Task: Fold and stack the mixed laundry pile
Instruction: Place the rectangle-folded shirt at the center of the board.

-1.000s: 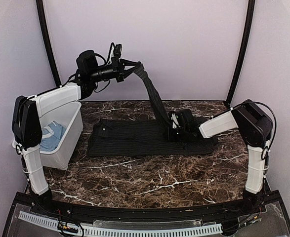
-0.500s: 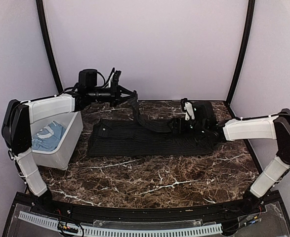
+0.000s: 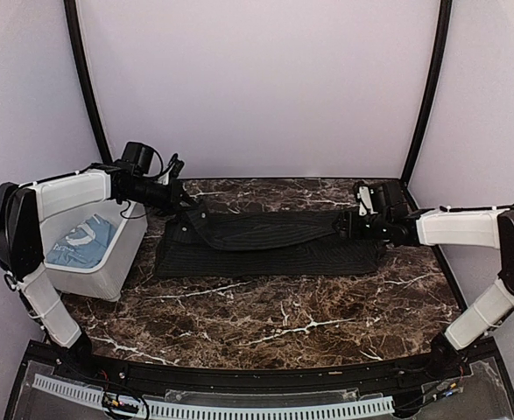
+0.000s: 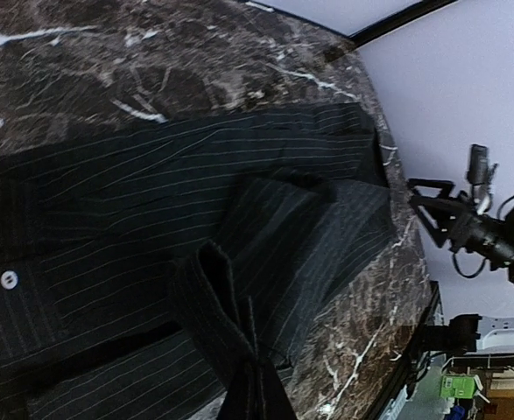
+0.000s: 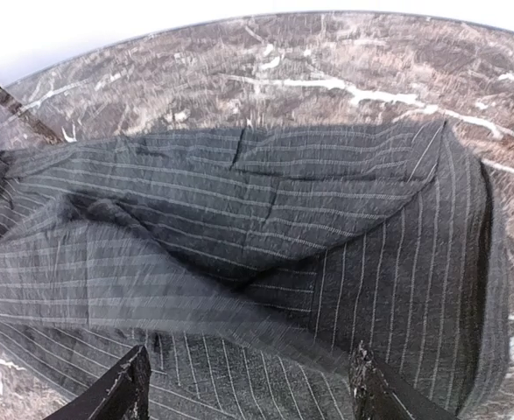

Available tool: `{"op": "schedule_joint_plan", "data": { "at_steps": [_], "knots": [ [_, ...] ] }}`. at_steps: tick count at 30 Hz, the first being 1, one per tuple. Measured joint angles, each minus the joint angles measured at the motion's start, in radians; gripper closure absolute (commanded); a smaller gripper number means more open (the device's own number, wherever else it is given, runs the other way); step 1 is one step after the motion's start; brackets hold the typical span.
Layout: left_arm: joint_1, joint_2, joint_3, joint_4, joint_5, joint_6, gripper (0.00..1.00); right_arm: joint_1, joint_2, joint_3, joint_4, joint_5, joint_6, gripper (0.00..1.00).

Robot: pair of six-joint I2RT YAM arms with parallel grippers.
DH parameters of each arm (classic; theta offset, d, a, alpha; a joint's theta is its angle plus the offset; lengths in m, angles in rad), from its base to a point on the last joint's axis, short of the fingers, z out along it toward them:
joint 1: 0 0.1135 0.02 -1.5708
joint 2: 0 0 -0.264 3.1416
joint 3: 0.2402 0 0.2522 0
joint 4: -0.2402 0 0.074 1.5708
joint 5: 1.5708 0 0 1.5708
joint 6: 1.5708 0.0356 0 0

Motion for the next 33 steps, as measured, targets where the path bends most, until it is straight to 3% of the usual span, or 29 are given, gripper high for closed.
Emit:
{"op": "schedule_joint_plan", "data": {
  "at_steps": [3, 7, 15, 24, 28, 30, 33],
  "knots": [
    [0.019, 0.055, 0.018, -0.105, -0.077, 0.043, 1.0, -0.012, -0.037, 0.003, -0.013, -0.019, -0.012, 0.27],
    [0.021, 0.103, 0.018, -0.192, -0.142, 0.066, 1.0, -0.019, -0.041, 0.013, -0.046, -0.053, -0.046, 0.37],
    [0.022, 0.107, 0.012, -0.249, -0.204, 0.079, 1.0, -0.023, -0.037, 0.018, -0.146, -0.13, -0.111, 0.51],
    [0.034, 0.107, 0.012, -0.286, -0.257, 0.076, 1.0, -0.023, 0.133, 0.092, -0.229, -0.15, -0.132, 0.65],
    [0.034, 0.111, 0.012, -0.293, -0.286, 0.078, 0.99, -0.023, 0.199, 0.099, -0.269, -0.15, -0.121, 0.66],
    [0.034, 0.115, 0.012, -0.296, -0.309, 0.079, 0.83, -0.023, 0.215, 0.105, -0.281, -0.149, -0.111, 0.66],
    [0.034, 0.122, 0.012, -0.302, -0.339, 0.085, 0.68, -0.024, 0.218, 0.127, -0.3, -0.15, -0.102, 0.66]
  ]
}}
